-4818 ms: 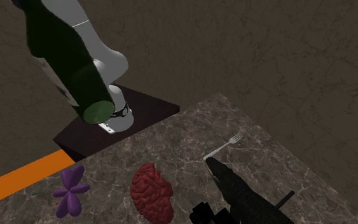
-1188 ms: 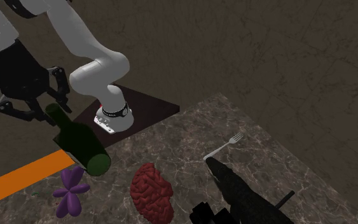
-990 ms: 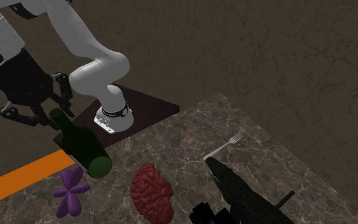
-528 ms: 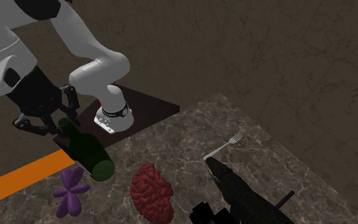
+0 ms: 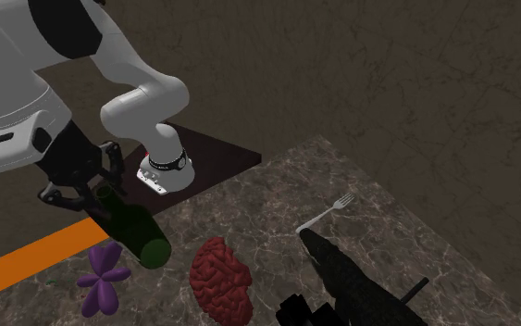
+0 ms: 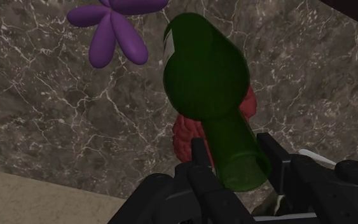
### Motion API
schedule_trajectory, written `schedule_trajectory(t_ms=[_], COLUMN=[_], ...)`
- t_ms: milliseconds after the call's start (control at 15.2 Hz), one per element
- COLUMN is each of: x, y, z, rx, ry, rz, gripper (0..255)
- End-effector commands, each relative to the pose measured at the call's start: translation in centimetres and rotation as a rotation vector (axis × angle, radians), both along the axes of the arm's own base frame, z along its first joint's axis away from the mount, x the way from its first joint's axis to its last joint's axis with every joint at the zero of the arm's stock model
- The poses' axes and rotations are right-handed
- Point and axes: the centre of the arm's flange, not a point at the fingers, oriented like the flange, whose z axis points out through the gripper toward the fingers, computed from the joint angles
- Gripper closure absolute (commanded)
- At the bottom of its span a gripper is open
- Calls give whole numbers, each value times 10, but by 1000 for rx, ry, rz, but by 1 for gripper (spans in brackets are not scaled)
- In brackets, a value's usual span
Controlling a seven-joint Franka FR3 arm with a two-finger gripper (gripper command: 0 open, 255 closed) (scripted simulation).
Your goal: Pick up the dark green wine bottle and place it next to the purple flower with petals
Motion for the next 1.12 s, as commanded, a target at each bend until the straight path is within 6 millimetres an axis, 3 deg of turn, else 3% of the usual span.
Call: schedule_trajectory(t_ms=[0,264,726,792,1056], x=[1,1,1,1,1], y=[-1,-1,-1,-1,-1], z=[-12,-33,-33,-33,-33], rx=[0,0,0,0,0], ry=[-1,-1,-1,-1,-1], rz=[0,0,0,0,0], gripper=[255,255,255,0,0])
